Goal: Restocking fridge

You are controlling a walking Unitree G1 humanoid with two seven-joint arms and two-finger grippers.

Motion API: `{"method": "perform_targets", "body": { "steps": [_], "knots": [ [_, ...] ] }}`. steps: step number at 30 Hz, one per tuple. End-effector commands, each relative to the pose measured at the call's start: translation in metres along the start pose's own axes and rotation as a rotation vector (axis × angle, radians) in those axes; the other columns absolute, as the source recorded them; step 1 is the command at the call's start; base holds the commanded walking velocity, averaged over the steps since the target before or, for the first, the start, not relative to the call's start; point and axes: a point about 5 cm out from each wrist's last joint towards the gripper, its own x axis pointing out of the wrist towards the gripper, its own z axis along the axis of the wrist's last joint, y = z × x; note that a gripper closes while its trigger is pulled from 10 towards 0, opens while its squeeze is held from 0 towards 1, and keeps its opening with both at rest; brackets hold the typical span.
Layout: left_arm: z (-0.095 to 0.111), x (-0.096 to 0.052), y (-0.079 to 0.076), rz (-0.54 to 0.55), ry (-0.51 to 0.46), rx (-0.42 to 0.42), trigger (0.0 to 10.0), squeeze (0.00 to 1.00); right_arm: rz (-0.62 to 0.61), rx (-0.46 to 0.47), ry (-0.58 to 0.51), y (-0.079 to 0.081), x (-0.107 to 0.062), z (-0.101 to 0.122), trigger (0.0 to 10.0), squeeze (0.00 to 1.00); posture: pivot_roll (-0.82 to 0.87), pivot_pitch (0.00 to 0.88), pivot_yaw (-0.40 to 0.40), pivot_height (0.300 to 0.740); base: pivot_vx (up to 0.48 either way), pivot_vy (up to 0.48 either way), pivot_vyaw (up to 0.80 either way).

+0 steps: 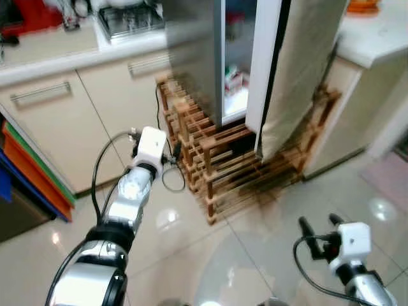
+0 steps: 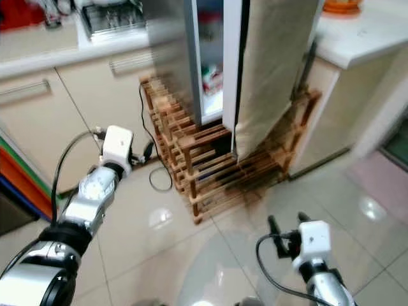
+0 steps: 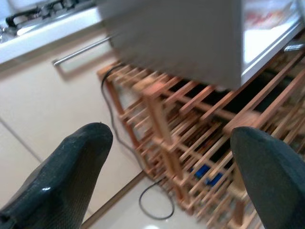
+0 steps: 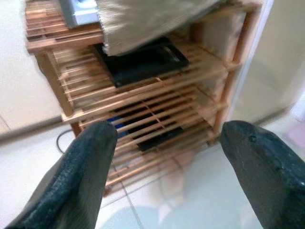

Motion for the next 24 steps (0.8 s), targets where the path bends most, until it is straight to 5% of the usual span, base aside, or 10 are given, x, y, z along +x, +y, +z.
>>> {"method": "perform_targets", "body": {
  "steps": [1,5,11,18,24],
  "knots": [
    [-0.002,0.0,-0.005,-0.009,0.008,0.0,10.0,0.0,-0.076,0.022,-0.109,-0.002,0.026,0.04,10.0,0.0,-0.04,0.04,0.084,0.74,0.0,0.0,0.0],
    [-0.003,-0.002,-0.008,-0.011,0.0,-0.016,10.0,0.0,-0.092,0.029,-0.215,0.011,0.044,0.08,10.0,0.0,-0.03,0.038,0.081,0.74,0.0,0.0,0.0],
    [-0.003,-0.004,-0.015,-0.029,-0.011,-0.017,10.0,0.0,-0.132,0.016,-0.266,0.019,0.064,0.101,10.0,0.0,-0.02,0.029,0.08,0.74,0.0,0.0,0.0],
    [0.005,-0.004,-0.02,-0.05,-0.06,0.008,10.0,0.0,-0.15,0.016,-0.249,0.026,0.074,0.11,10.0,0.0,0.0,0.016,0.066,0.74,0.0,0.0,0.0],
    [0.01,-0.003,-0.02,-0.078,-0.091,0.033,10.0,0.0,-0.079,0.016,-0.211,0.041,0.068,0.1,10.0,0.0,0.0,0.012,0.061,0.74,0.042,0.416,-0.57]
  ]
}}
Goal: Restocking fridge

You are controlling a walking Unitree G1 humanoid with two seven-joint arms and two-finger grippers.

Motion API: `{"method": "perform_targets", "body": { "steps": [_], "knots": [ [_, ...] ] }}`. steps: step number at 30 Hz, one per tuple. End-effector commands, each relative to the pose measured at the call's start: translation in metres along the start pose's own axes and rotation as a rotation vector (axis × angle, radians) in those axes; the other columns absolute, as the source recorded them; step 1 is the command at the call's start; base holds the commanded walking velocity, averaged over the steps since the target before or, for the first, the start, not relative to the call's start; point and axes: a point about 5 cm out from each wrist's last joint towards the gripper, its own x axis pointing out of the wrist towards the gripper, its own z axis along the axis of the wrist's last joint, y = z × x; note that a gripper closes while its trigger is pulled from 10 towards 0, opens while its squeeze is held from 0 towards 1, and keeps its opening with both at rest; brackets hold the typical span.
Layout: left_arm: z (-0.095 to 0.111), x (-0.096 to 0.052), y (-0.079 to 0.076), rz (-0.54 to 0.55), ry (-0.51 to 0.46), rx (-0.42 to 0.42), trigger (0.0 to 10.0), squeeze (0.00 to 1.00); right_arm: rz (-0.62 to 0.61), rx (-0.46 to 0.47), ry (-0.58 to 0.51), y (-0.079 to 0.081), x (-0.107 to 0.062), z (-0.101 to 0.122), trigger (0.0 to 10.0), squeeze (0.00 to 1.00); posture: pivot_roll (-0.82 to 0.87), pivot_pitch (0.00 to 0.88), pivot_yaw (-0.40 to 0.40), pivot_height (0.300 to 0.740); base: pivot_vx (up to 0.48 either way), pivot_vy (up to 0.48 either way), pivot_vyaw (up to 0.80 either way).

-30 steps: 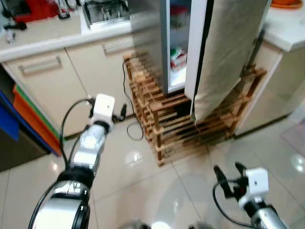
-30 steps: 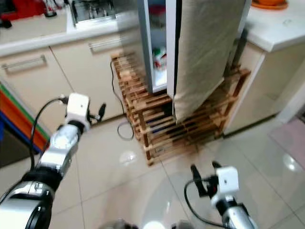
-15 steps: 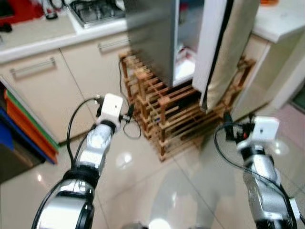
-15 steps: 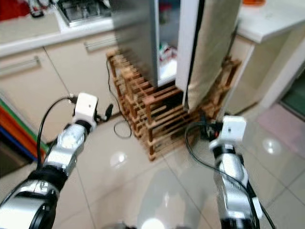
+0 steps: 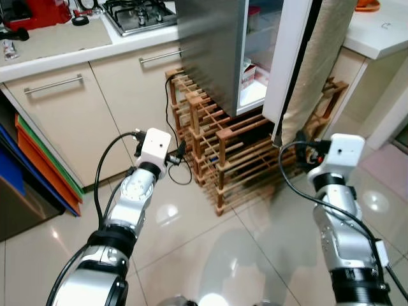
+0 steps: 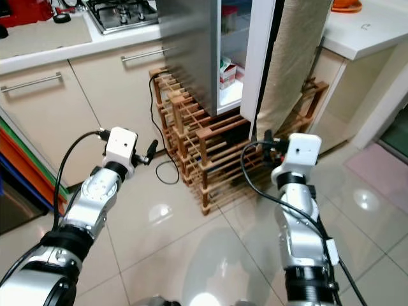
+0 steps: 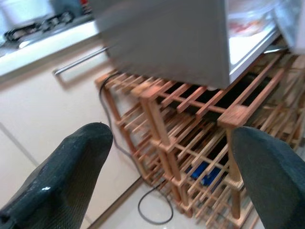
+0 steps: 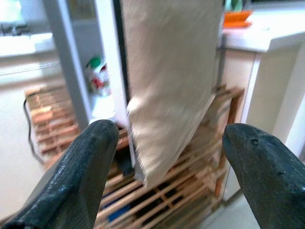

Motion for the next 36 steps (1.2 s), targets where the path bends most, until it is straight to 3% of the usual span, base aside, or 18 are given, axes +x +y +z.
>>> {"method": "perform_targets", "body": {
  "steps": [1,9,19,22,25,28,30,36],
  "knots": [
    [0.001,-0.001,0.004,-0.003,-0.006,0.022,10.0,0.0,0.02,0.009,-0.013,0.007,-0.001,0.004,10.0,0.0,0.0,0.011,0.064,0.74,0.285,0.386,-0.7],
    [0.002,-0.001,-0.002,-0.042,-0.009,0.024,10.0,0.0,0.01,0.005,0.009,0.007,-0.003,-0.002,10.0,0.0,-0.01,0.014,0.069,0.74,0.36,0.312,-0.7],
    [0.004,-0.001,-0.006,-0.061,-0.017,0.028,10.0,0.0,0.024,-0.016,0.028,0.006,0.001,-0.003,10.0,0.0,0.0,0.025,0.065,0.74,0.351,0.0,-0.51],
    [0.004,-0.001,-0.007,-0.06,-0.018,0.024,10.0,0.0,0.068,-0.008,0.041,0.013,0.003,-0.002,10.0,0.0,0.0,0.026,0.065,0.74,0.0,0.0,0.0],
    [0.005,-0.001,-0.007,-0.051,-0.015,0.015,10.0,0.0,0.19,0.006,0.054,0.03,0.006,-0.001,10.0,0.0,0.0,0.028,0.069,0.74,0.0,0.0,0.0],
    [0.005,-0.001,-0.007,-0.05,-0.014,0.014,10.0,0.0,0.216,0.007,0.05,0.035,0.008,0.0,10.0,0.0,0.0,0.029,0.069,0.74,0.0,0.0,0.0],
    [0.006,-0.001,-0.009,-0.056,-0.019,0.015,10.0,0.0,0.256,0.021,0.047,0.043,0.022,0.006,10.0,0.0,0.01,0.029,0.065,0.74,0.0,0.0,0.0],
    [0.004,-0.003,-0.008,-0.045,-0.014,0.015,10.0,0.0,0.321,0.069,0.044,0.054,0.032,0.015,10.0,0.0,0.04,0.031,0.057,0.74,0.0,0.0,0.0]
  ]
}}
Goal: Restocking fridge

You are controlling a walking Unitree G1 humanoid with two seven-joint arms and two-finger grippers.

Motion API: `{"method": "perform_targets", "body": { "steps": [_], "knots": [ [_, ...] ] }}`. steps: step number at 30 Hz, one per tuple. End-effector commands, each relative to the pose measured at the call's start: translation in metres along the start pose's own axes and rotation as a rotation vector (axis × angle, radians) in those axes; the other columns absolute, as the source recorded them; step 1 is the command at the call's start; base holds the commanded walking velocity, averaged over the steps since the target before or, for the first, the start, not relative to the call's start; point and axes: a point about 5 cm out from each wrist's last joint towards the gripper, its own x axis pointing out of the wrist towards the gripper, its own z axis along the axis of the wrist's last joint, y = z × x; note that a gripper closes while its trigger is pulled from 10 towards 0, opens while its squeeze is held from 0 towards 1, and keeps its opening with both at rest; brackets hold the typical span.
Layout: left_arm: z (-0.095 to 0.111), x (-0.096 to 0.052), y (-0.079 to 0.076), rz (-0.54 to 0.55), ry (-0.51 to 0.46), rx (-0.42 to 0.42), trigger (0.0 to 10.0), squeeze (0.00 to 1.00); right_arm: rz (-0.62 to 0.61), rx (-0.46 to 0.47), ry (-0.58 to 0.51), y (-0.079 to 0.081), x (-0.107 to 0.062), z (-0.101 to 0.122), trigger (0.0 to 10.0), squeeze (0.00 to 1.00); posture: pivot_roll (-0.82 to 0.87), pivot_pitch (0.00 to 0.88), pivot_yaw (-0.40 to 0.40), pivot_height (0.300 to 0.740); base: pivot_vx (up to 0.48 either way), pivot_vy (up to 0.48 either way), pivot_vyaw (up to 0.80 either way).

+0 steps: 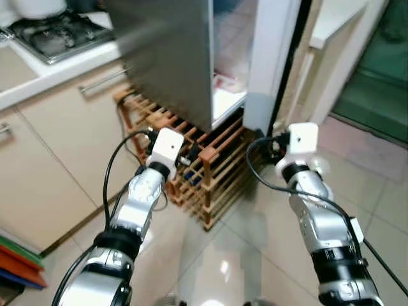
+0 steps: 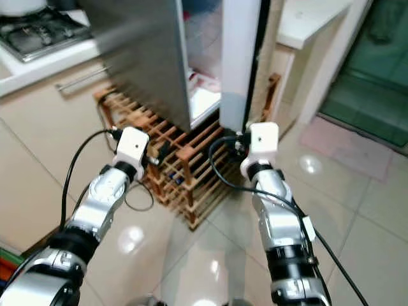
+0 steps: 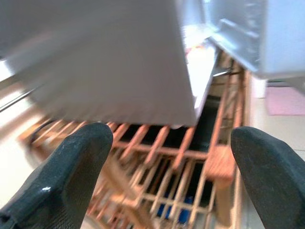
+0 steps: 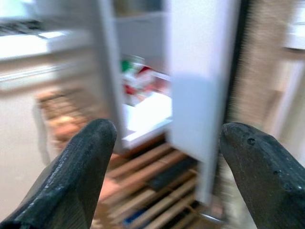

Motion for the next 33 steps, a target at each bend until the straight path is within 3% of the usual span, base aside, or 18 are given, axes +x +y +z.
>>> {"method": "perform_targets", "body": {
  "steps": [1,8,11,12,21,28,33],
  "knots": [
    [0.004,0.0,0.003,0.014,-0.013,0.005,10.0,0.0,0.017,0.037,0.023,0.001,0.004,-0.003,10.0,0.0,0.04,0.031,0.057,0.74,0.0,0.0,0.0],
    [0.004,-0.001,0.003,0.016,-0.009,0.006,10.0,0.0,0.031,-0.01,0.012,0.004,0.015,-0.001,10.0,0.0,0.05,0.026,0.053,0.74,0.0,0.0,0.0],
    [0.004,-0.001,0.003,0.018,-0.007,0.006,10.0,0.0,-0.023,-0.04,0.008,-0.008,0.022,0.0,10.0,0.0,0.06,0.021,0.055,0.74,0.0,0.0,0.0],
    [0.004,-0.001,0.002,0.018,-0.009,0.009,10.0,0.0,-0.07,-0.072,0.005,-0.021,0.031,0.004,10.0,0.0,0.07,0.019,0.051,0.74,0.0,0.0,0.0],
    [0.003,-0.007,0.005,0.058,-0.008,0.018,10.0,0.0,-0.166,-0.096,0.019,-0.053,0.042,0.013,10.0,0.0,0.12,0.02,0.018,0.74,0.0,0.0,0.0],
    [-0.001,-0.018,0.009,0.085,-0.001,0.018,10.0,0.0,-0.128,-0.12,0.024,-0.05,0.051,0.017,10.0,0.0,0.15,0.037,-0.001,0.74,0.0,0.0,0.0],
    [-0.006,-0.025,0.006,0.088,0.016,0.006,10.0,0.0,-0.139,-0.199,0.042,-0.054,0.046,0.01,10.0,0.0,0.14,0.045,0.001,0.74,0.0,0.0,0.0]
  ]
}}
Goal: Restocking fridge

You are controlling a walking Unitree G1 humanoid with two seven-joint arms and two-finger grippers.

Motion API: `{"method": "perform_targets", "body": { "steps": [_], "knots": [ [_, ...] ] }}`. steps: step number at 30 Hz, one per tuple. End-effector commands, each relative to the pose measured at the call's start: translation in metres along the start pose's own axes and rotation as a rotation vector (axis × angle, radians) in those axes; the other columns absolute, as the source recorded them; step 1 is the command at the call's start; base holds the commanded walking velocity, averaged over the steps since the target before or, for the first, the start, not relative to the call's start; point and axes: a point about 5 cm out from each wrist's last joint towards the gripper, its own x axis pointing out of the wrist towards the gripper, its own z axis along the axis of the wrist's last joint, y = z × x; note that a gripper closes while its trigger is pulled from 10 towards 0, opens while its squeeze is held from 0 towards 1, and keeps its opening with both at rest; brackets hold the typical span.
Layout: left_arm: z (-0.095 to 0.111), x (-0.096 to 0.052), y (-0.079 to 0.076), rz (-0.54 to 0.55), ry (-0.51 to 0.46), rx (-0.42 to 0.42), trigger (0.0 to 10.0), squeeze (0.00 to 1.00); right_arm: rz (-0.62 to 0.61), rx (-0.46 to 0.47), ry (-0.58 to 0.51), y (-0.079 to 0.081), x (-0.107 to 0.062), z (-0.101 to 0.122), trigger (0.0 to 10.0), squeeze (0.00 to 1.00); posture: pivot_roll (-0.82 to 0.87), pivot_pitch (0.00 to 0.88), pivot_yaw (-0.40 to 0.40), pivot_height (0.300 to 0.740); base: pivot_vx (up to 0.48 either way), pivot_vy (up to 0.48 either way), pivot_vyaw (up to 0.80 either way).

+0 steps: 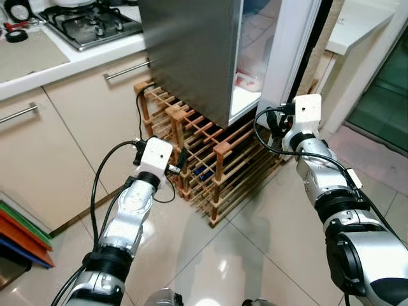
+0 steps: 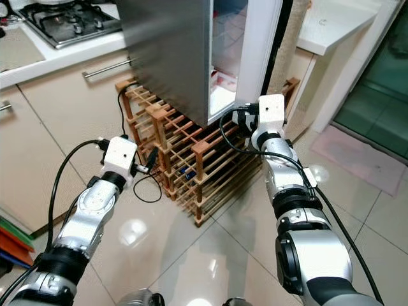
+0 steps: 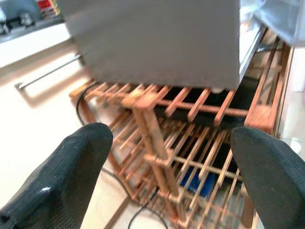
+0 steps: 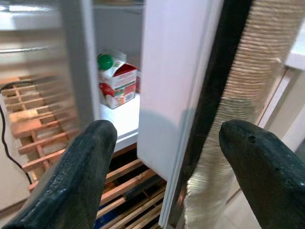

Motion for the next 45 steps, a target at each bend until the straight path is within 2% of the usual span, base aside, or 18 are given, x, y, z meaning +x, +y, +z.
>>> {"method": "perform_targets", "body": {
  "steps": [1,5,9,14,17,19,21,22,28,31,32,33,34,35,39,41,43,45],
  "knots": [
    [0.006,0.001,0.0,0.003,-0.015,-0.001,10.0,0.0,-0.024,-0.036,0.004,-0.009,-0.002,-0.003,10.0,0.0,0.14,0.045,0.001,0.74,0.0,0.0,0.0],
    [0.007,0.001,-0.003,-0.011,-0.012,-0.005,10.0,0.0,-0.072,-0.093,0.032,-0.024,-0.014,-0.019,10.0,0.0,0.13,0.051,0.005,0.74,0.0,0.0,0.0],
    [0.008,0.001,-0.002,-0.013,-0.009,-0.006,10.0,0.0,-0.03,-0.106,0.022,-0.016,-0.018,-0.025,10.0,0.0,0.11,0.059,0.018,0.74,0.0,0.0,0.0],
    [0.007,0.001,-0.002,-0.023,0.002,-0.001,10.0,0.0,0.042,-0.057,0.007,0.007,-0.01,-0.018,10.0,0.0,0.12,0.076,0.028,0.74,0.0,0.0,0.0],
    [0.008,0.0,-0.002,-0.023,0.002,0.002,10.0,0.0,0.066,-0.044,-0.01,0.013,-0.006,-0.012,10.0,0.0,0.12,0.077,0.028,0.74,0.0,0.0,0.0],
    [0.007,-0.002,0.0,-0.016,0.004,0.003,10.0,0.0,0.116,-0.001,-0.009,0.022,-0.003,-0.006,10.0,0.0,0.14,0.082,0.024,0.74,0.0,0.0,0.0],
    [0.006,-0.006,0.003,-0.007,0.012,0.004,10.0,0.0,0.254,0.026,0.021,0.041,-0.001,-0.006,10.0,0.0,0.15,0.089,0.022,0.74,0.0,0.0,0.0],
    [0.004,-0.008,0.004,-0.002,0.019,0.006,10.0,0.0,0.348,0.028,0.045,0.056,-0.002,-0.006,10.0,0.0,0.16,0.092,0.02,0.74,0.0,0.0,0.0],
    [0.003,-0.011,0.005,0.001,0.023,0.009,10.0,0.0,0.362,0.004,0.027,0.063,0.001,-0.001,10.0,0.0,0.17,0.097,0.021,0.74,0.0,0.0,0.0],
    [0.003,-0.011,0.006,0.003,0.025,0.01,10.0,0.0,0.313,-0.011,0.007,0.059,0.005,0.006,10.0,0.0,0.17,0.1,0.023,0.74,0.0,0.0,0.0],
    [0.004,-0.012,0.007,0.004,0.028,0.012,10.0,0.0,0.244,-0.021,-0.001,0.049,0.009,0.011,10.0,0.0,0.17,0.104,0.027,0.74,0.0,0.0,0.0],
    [0.004,-0.012,0.007,0.004,0.028,0.012,10.0,0.0,0.244,-0.021,-0.001,0.049,0.009,0.011,10.0,0.0,0.17,0.104,0.027,0.74,0.0,0.0,0.0],
    [0.004,-0.012,0.008,0.004,0.028,0.013,10.0,0.0,0.204,-0.036,-0.004,0.043,0.011,0.014,10.0,0.0,0.17,0.107,0.03,0.74,0.0,0.0,0.0],
    [0.005,-0.012,0.009,0.002,0.029,0.017,10.0,0.0,0.147,-0.051,0.001,0.031,0.013,0.016,10.0,0.0,0.17,0.114,0.034,0.74,0.0,0.0,0.0],
    [0.005,-0.013,0.009,0.0,0.03,0.021,10.0,0.0,0.108,-0.073,0.004,0.022,0.014,0.017,10.0,0.0,0.18,0.123,0.038,0.74,0.0,0.0,0.0],
    [0.005,-0.015,0.01,-0.003,0.034,0.025,10.0,0.0,0.067,-0.085,0.012,0.011,0.013,0.015,10.0,0.0,0.18,0.128,0.045,0.74,0.0,0.0,0.0],
    [0.005,-0.015,0.011,-0.003,0.034,0.026,10.0,0.0,0.061,-0.086,0.014,0.01,0.013,0.015,10.0,0.0,0.18,0.128,0.045,0.74,0.0,0.0,0.0],
    [0.004,-0.016,0.012,-0.007,0.04,0.031,10.0,0.0,0.006,-0.099,0.028,-0.003,0.01,0.01,10.0,0.0,0.17,0.131,0.049,0.74,0.0,0.0,0.0]
  ]
}}
